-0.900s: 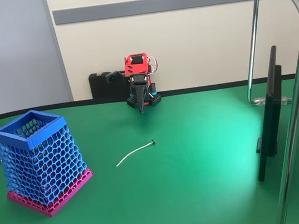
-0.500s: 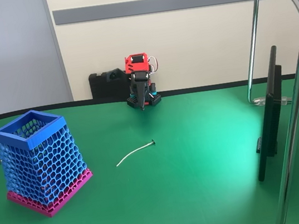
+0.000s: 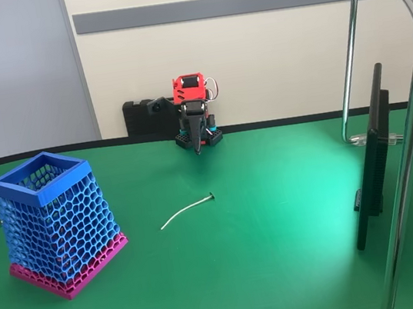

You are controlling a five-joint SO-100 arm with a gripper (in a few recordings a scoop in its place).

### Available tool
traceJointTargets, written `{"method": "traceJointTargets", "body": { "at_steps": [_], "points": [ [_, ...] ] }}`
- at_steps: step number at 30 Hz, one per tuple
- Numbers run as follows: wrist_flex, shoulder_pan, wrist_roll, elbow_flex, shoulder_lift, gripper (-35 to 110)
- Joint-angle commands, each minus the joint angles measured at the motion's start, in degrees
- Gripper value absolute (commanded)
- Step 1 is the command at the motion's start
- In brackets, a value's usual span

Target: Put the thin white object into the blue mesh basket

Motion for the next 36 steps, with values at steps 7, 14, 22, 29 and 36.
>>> {"method": "traceJointTargets", "body": {
  "at_steps": [7,14,22,29,36],
  "points": [
    [0.4,-1.0,-0.2,0.4,0.4,1],
    [0.4,-1.0,-0.3,0.4,0.4,1],
    [0.1,-1.0,0.2,0.4,0.4,1],
    [5.1,-1.0,0.4,-5.5,0.4,0],
    [13.0,-2.6,0.3,-12.8,0.2,0]
  ]
}}
